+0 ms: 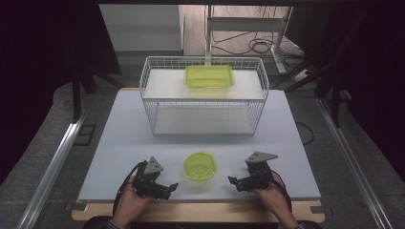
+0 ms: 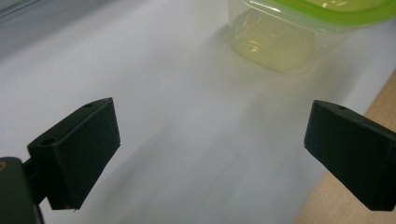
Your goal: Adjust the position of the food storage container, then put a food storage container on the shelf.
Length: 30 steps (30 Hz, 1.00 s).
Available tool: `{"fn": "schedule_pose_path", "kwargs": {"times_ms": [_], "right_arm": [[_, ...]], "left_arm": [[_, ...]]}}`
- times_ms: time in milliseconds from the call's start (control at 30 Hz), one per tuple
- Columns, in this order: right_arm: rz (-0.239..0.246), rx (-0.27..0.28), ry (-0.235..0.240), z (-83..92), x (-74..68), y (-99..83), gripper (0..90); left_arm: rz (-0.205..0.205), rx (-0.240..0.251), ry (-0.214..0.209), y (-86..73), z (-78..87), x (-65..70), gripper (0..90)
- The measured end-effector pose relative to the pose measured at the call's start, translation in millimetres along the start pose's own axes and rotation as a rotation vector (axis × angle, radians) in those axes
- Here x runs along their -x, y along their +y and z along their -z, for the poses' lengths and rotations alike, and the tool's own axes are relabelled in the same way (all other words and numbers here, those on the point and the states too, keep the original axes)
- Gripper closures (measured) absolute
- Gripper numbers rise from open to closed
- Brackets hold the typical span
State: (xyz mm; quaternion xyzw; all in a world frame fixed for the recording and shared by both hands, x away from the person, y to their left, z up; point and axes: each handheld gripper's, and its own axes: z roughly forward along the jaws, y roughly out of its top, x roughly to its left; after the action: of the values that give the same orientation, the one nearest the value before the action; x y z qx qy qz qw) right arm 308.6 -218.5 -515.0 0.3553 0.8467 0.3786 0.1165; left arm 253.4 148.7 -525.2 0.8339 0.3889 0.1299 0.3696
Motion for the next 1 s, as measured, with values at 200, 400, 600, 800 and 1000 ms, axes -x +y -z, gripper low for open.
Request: {"fn": "schedule_pose_path", "kwargs": {"times_ms": [200,400,600,800,1000], "right_arm": [[-0.006,-0.001,0.013,-0.3,0.9,-0.7,2.3],[-0.020,0.015,0.003,0.5,3.8,0.2,1.9],[-0.042,0.047,0.027,2.7,3.4,3.7,2.6],[-0.110,0.049,0.115,2.5,2.0,12.4,3.7],[-0.187,0.025,0.186,-0.3,2.3,25.3,3.8]], "left_arm": [[0.000,0.022,0.001,-12.9,5.5,-3.2,1.8],[0.003,0.041,0.002,-16.7,7.9,-4.5,1.0],[-0.015,0.044,0.021,-17.9,9.1,-3.5,0.6],[-0.024,0.044,0.024,-18.0,7.4,-3.1,0.7],[-0.034,0.051,0.023,-18.2,6.8,-3.4,0.7]]}}
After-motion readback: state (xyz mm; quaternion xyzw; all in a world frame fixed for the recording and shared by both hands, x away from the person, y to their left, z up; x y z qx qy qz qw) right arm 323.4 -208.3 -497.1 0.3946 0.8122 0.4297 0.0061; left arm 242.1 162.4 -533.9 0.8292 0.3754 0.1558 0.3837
